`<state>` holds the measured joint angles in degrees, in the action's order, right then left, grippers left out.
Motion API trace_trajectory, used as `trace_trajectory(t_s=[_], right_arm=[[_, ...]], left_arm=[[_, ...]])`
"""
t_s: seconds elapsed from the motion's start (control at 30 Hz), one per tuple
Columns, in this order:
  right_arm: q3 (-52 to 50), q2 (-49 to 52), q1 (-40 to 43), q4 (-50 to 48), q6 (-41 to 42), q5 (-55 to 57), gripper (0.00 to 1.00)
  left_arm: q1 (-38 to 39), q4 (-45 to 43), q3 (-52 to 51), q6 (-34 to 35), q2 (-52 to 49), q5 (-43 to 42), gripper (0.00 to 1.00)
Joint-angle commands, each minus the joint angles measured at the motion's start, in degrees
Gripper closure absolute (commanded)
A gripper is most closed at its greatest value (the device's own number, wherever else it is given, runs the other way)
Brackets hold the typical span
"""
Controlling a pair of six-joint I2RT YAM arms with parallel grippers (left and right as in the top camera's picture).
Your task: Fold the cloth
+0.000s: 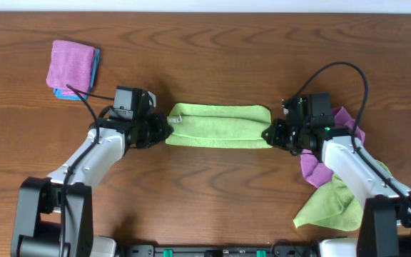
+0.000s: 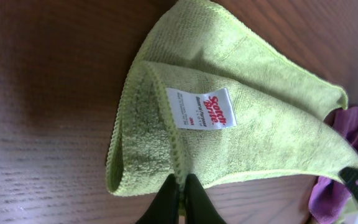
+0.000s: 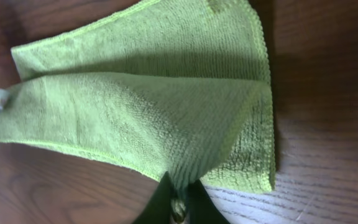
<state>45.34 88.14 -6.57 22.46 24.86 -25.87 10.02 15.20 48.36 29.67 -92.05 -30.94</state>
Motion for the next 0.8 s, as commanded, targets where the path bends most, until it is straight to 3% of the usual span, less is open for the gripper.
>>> trace_trajectory(t_s=[0.0, 0.03, 0.07, 0.1, 0.17, 0.2, 0.23, 0.27, 0.3, 0.33, 0.47, 0.53, 0.6, 0.67, 0.77], right_arm=[[0.48, 0.39, -0.33, 0.31, -0.74, 0.11, 0.27], [0.48, 0.39, -0.33, 0.31, -1.01, 0.09, 0.23], [0.48, 0.39, -0.33, 0.28, -1.36, 0.11, 0.18], [0.48, 0.37, -0.31, 0.24, -1.36, 0.11, 0.12], [0.48, 0.37, -0.31, 0.02, -1.36, -0.02, 0.16], [0.5, 0.37, -0.31, -0.24, -1.36, -0.39, 0.27], [0.55, 0.37, -0.31, -0.48, -1.36, -0.98, 0.47], [0.68, 0.35, -0.26, -0.83, -1.36, -1.66, 0.75], [0.96, 0.35, -0.26, -0.92, -1.36, -1.86, 0.9], [1.33, 0.35, -0.26, -0.81, -1.36, -1.86, 0.99], [2.71, 0.35, -0.28, -0.72, -2.21, -2.25, 0.98], [2.73, 0.37, -0.26, -0.55, -2.69, -1.64, 0.63], [2.71, 0.37, -0.26, 0.37, -3.32, 0.68, 0.45], [2.64, 0.42, -0.26, 0.98, -3.34, 2.62, 0.39], [2.6, 1.38, -0.13, 0.92, -3.98, 2.54, 0.37]], left_arm=[[0.07, 0.26, 0.83, -0.59, -0.17, 0.02, 0.48], [0.0, 0.24, 0.83, -0.57, -0.13, -0.02, 0.44], [-0.04, 0.2, 0.92, -0.55, -0.09, -0.04, 0.3], [-0.04, 0.17, 1.09, -0.57, -0.09, -0.22, 0.05], [-0.04, 0.24, 1.33, -0.61, -0.09, -1.11, 0.04], [-0.04, 0.15, 1.4, -0.85, -0.07, -2.21, 0.04], [-0.04, 0.17, 1.53, -1.01, -0.04, -3.21, 0.03], [-0.04, 0.2, 1.73, -1.42, -0.02, -3.8, 0.0], [-0.04, 0.24, 1.92, -1.73, 0.13, -4.44, 0.0], [-0.04, 0.22, 2.1, -2.54, 0.26, -4.87, 0.08], [-0.04, -0.13, 2.51, -3.54, 0.87, -5.01, 0.12], [-0.04, 0.0, 2.51, -4.26, 0.87, -4.11, 0.12], [-0.02, 0.87, 2.49, -4.22, 0.85, -2.19, 0.12], [-0.02, 1.57, 2.49, -4.2, 0.72, -0.5, 0.12], [0.13, 2.1, 2.49, -4.2, 0.52, 1.18, 0.11]])
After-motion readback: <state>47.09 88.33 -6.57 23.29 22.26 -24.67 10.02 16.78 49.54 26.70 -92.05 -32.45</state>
